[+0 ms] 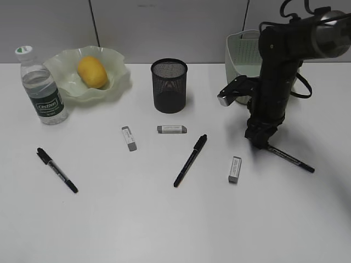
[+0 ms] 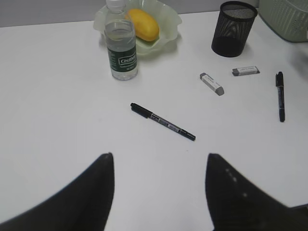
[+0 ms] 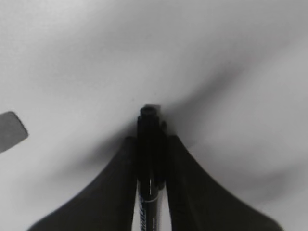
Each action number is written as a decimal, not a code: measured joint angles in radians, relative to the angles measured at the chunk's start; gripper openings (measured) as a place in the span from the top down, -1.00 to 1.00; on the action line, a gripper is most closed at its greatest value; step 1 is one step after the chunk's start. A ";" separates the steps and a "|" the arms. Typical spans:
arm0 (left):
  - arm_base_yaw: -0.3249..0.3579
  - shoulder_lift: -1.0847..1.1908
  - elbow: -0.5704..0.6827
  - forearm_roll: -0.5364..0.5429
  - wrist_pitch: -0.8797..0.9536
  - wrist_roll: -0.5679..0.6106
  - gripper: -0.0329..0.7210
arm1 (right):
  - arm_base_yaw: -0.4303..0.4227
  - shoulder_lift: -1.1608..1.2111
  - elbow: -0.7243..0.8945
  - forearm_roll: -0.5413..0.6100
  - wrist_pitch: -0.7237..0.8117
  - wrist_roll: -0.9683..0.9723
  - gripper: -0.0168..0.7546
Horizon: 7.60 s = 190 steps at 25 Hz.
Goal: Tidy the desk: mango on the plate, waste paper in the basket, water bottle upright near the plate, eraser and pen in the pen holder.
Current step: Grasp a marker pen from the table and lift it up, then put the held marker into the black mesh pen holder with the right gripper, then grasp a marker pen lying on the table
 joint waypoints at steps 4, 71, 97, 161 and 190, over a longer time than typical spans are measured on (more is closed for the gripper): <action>0.000 0.000 0.000 0.000 0.000 0.000 -0.29 | 0.000 0.000 0.000 0.002 0.001 0.000 0.57; 0.000 0.000 0.000 0.000 0.000 0.000 -0.25 | 0.175 0.047 -0.325 0.568 -0.497 -0.026 -0.09; 0.000 0.000 0.000 0.000 0.000 0.000 -0.24 | 0.175 -0.373 -0.197 0.039 0.258 0.508 -0.29; 0.000 1.167 -0.227 -0.144 -0.336 -0.205 -0.24 | 0.116 -2.079 1.012 -0.020 0.066 0.647 -0.31; 0.030 1.822 -0.509 0.071 -0.388 -0.726 -0.24 | 0.116 -2.079 1.012 -0.020 0.066 0.648 -0.30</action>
